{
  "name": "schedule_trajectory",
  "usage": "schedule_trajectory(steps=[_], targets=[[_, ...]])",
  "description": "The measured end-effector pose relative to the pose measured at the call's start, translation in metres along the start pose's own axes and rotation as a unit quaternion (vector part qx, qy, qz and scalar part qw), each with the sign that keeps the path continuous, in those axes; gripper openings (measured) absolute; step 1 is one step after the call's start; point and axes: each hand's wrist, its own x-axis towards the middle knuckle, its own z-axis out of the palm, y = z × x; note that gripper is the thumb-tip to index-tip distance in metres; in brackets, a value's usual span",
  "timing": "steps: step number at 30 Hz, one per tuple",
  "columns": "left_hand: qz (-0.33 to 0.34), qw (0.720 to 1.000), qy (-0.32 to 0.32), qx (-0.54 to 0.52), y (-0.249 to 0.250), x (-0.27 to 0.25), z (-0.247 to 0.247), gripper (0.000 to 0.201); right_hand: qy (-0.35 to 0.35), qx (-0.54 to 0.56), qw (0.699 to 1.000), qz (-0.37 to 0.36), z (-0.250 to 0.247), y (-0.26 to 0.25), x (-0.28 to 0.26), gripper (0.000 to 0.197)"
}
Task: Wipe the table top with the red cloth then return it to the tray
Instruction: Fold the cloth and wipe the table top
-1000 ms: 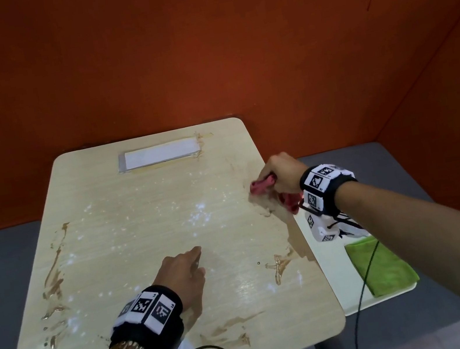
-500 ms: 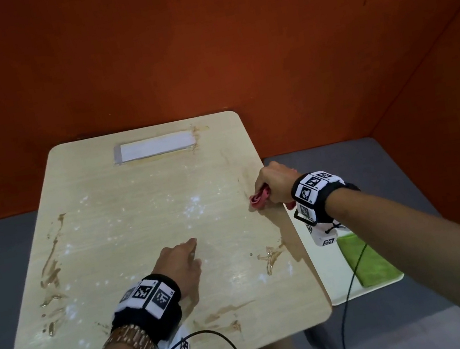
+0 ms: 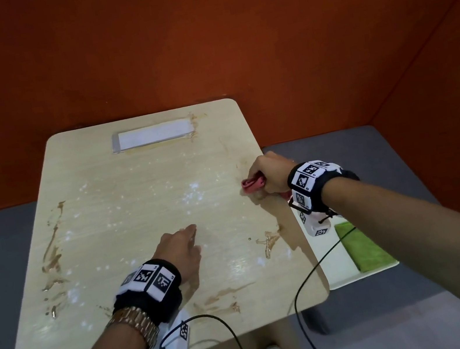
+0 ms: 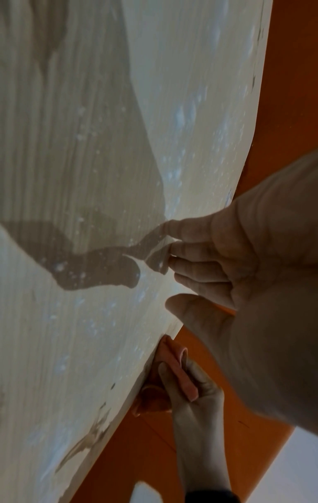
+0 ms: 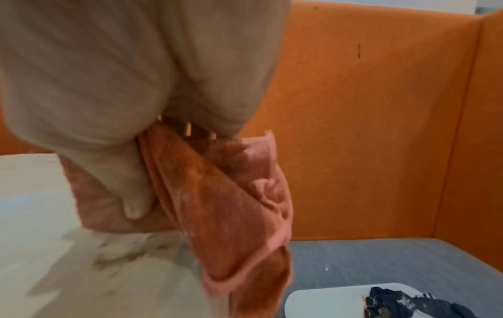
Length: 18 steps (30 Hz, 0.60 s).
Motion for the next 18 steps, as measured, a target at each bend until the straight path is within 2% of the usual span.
schedule_trajectory(steps=[2, 4, 7, 10, 11, 14, 16, 18], targets=[[0.002, 1.000, 0.002, 0.003, 0.000, 0.000, 0.000, 0.043, -0.018, -0.001, 1.000, -0.001, 0.004, 0.000, -0.004, 0.019], [0.002, 1.000, 0.003, 0.002, -0.001, 0.001, 0.000, 0.044, -0.043, -0.027, 0.998, -0.025, 0.003, 0.002, -0.005, 0.003], [0.001, 1.000, 0.006, 0.001, -0.004, 0.003, 0.000, 0.042, -0.038, -0.032, 0.998, -0.041, -0.005, 0.009, -0.001, 0.025], [0.004, 1.000, 0.001, 0.000, -0.005, 0.004, -0.001, 0.039, 0.009, 0.043, 0.999, 0.016, -0.011, 0.018, -0.001, 0.075], [0.005, 1.000, 0.001, -0.001, -0.005, 0.004, -0.001, 0.039, 0.032, 0.060, 0.997, 0.032, -0.012, 0.021, -0.002, 0.084], [0.006, 1.000, 0.000, -0.003, -0.005, 0.002, -0.001, 0.042, 0.123, 0.012, 0.991, 0.053, -0.004, 0.028, -0.008, 0.086], [0.013, 1.000, -0.001, -0.001, -0.006, 0.002, -0.002, 0.041, 0.170, -0.034, 0.982, 0.067, 0.004, 0.027, -0.015, 0.082], [0.018, 1.000, 0.002, 0.003, -0.008, 0.003, -0.002, 0.038, 0.197, -0.034, 0.977, 0.073, 0.012, 0.025, -0.020, 0.073]])
